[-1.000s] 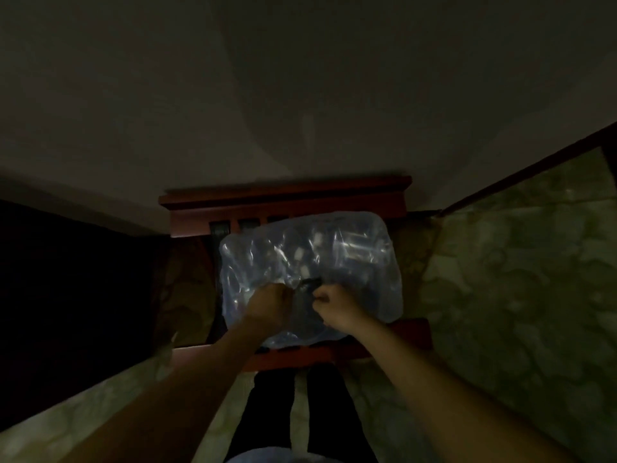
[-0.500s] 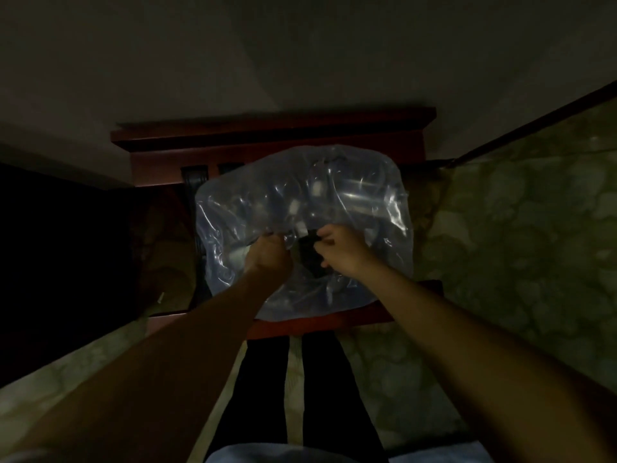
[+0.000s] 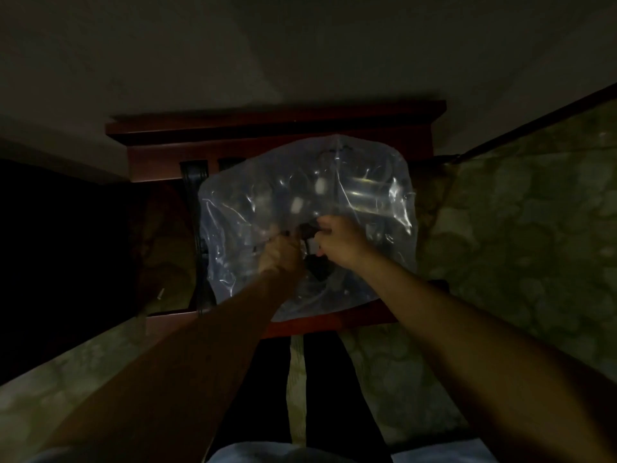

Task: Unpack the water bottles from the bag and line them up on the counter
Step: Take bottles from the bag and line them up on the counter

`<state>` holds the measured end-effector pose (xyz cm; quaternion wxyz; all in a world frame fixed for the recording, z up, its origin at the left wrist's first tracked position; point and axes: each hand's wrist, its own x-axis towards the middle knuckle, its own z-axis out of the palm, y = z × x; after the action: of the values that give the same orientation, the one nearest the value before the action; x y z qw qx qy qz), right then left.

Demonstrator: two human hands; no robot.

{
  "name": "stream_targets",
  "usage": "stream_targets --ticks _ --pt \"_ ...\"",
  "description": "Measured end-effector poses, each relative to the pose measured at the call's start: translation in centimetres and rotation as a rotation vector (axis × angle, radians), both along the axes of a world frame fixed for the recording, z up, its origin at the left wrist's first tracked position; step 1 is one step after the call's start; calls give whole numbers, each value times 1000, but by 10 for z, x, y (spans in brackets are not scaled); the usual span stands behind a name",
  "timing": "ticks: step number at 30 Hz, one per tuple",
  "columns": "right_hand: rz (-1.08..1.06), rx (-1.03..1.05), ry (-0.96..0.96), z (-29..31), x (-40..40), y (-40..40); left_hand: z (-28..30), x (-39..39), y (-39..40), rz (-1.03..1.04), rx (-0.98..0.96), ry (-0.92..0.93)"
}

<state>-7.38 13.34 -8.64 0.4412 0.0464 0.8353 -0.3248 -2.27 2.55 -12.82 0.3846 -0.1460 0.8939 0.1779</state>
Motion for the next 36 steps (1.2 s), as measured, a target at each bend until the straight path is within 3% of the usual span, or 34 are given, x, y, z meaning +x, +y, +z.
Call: stream_targets --ticks 2,7,11,18,23,27,31,36 --pt "58 4 28 0 -3 -6 2 2 9 36 59 28" --pt "245 30 76 0 -14 -19 -3 -3 24 -47 1 1" --pt "351 53 -14 -14 -30 -28 -3 2 27 1 -43 -8" --pt "542 293 -29 -37 -34 -40 2 -2 30 -417 -230 -33" --pt "552 396 26 -42 -27 -47 3 7 27 -475 -222 35" --pt "687 431 73 -26 -25 -48 12 16 18 -504 -187 64" --pt "700 358 168 -4 -29 -35 34 16 7 -443 -179 152" --pt "640 185 501 8 -10 -14 77 4 -26 -315 -89 289"
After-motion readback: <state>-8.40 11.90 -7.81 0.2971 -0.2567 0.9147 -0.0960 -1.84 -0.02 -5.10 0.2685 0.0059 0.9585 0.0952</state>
